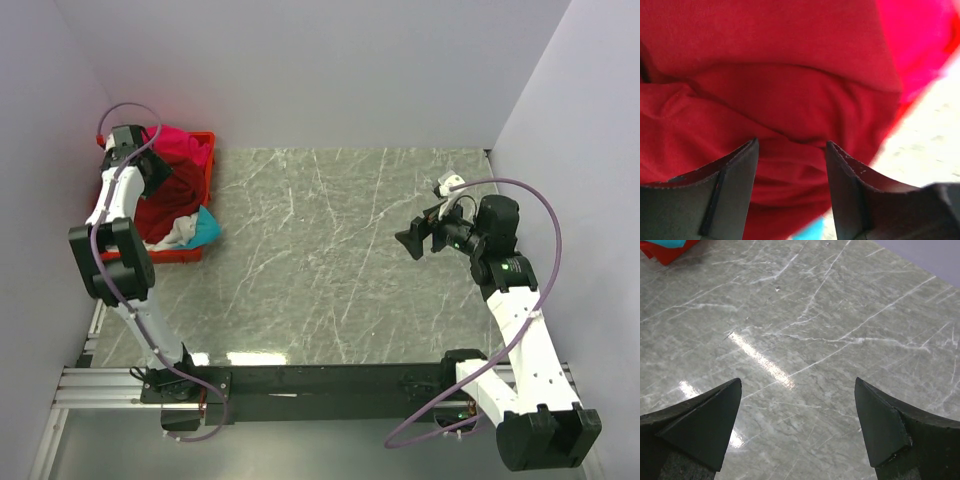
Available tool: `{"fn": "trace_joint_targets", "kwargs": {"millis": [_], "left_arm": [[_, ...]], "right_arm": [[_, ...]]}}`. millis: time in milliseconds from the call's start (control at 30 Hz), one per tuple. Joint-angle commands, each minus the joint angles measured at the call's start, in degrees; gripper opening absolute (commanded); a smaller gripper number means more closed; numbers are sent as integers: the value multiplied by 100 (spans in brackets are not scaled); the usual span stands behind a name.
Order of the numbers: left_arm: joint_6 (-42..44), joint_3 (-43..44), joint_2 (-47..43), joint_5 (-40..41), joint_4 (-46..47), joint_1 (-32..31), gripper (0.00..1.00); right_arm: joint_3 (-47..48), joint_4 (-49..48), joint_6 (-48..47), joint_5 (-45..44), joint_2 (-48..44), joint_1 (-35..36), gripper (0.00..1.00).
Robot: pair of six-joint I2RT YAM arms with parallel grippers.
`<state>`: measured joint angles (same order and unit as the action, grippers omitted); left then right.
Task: Fold and stack the t-shirts
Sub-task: Grab the tshirt from the pile
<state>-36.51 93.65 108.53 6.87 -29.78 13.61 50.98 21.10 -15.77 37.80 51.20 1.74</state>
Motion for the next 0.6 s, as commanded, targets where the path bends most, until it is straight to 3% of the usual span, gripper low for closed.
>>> {"fn": "trace_joint_targets", "kwargs": {"millis": [0,100,133,233,367,567], "left_arm": [[21,444,246,481,-564,19,61],[39,374,317,613,-406,19,57],[48,478,353,639,-423,19,45],[48,785,450,587,-607,11,22],[188,875,12,727,-503,-103,4],[337,831,-998,675,-231,-130,0]], "right_arm": [[-27,-98,-32,8,-163,11,100],[-27,-89,-40,17,-145,11,100],[-36,-89,-49,8,-145,11,100],[-44,-106,-49,-45,-145,11,100],[-53,-115,-49,-36,-128,11,100],[-53,-106,-75,-71,-84,11,100]]}}
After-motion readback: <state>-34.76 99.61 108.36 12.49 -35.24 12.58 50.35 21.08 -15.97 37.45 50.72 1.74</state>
